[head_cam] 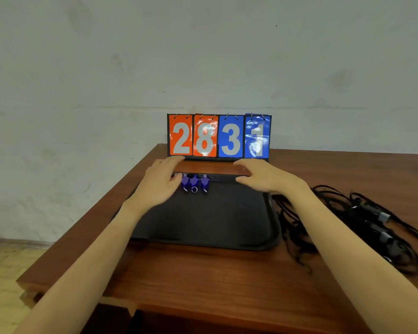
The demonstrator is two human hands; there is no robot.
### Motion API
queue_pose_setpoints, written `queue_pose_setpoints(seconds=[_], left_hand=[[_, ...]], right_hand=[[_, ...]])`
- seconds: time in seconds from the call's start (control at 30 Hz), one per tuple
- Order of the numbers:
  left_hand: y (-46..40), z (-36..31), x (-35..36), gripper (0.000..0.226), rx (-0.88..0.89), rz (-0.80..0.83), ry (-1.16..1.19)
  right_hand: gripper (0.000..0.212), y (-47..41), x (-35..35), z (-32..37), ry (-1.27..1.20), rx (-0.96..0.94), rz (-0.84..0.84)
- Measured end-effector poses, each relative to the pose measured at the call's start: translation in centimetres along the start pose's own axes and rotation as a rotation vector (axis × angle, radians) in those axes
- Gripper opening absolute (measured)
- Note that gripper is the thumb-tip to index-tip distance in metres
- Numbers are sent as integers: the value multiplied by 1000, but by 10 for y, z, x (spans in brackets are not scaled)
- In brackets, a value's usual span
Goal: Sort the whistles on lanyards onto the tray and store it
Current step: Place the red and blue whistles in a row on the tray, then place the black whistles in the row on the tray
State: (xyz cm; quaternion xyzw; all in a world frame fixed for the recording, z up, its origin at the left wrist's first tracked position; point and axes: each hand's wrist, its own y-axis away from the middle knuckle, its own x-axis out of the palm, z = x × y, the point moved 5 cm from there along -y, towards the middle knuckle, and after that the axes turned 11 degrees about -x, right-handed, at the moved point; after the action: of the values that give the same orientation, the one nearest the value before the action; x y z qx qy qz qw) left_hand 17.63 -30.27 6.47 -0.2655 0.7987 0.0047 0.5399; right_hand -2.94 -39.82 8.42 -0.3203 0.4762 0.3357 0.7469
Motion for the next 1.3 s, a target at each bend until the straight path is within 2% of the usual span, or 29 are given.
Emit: queue_pose_setpoints(seconds=[0.2, 0.3, 0.47, 0.6, 0.7, 0.8, 0.93, 1.07, 1.2, 1.3], left_hand=[[22, -65, 8, 50, 269, 68, 8], [38, -104, 17, 48, 377, 79, 39], [62, -168, 46, 49, 548, 130, -20], [82, -212, 67, 47, 663, 154, -66], [93, -238, 75, 42, 709, 166, -56], [99, -259, 81, 35, 753, 177, -37], [106, -286, 97, 31, 811, 239, -44], [107, -307, 126, 32, 854, 313, -61], [103, -322, 147, 40, 872, 302, -29], [104, -333, 154, 35, 900, 291, 1]], right_hand=[[43, 94, -30, -63, -28, 76, -280], [38, 142, -47, -98, -4, 178, -387], [30, 204, -64, -151, -6, 372, -450], [28, 228, -63, -177, -46, 449, -513], [31, 235, -52, -184, -102, 456, -549], [31, 234, -41, -191, -134, 481, -501], [19, 232, -38, -197, -91, 492, -476], [12, 236, -42, -196, -85, 480, -603], [16, 245, -49, -195, -137, 471, -809], [17, 249, -50, -198, -195, 485, -875]])
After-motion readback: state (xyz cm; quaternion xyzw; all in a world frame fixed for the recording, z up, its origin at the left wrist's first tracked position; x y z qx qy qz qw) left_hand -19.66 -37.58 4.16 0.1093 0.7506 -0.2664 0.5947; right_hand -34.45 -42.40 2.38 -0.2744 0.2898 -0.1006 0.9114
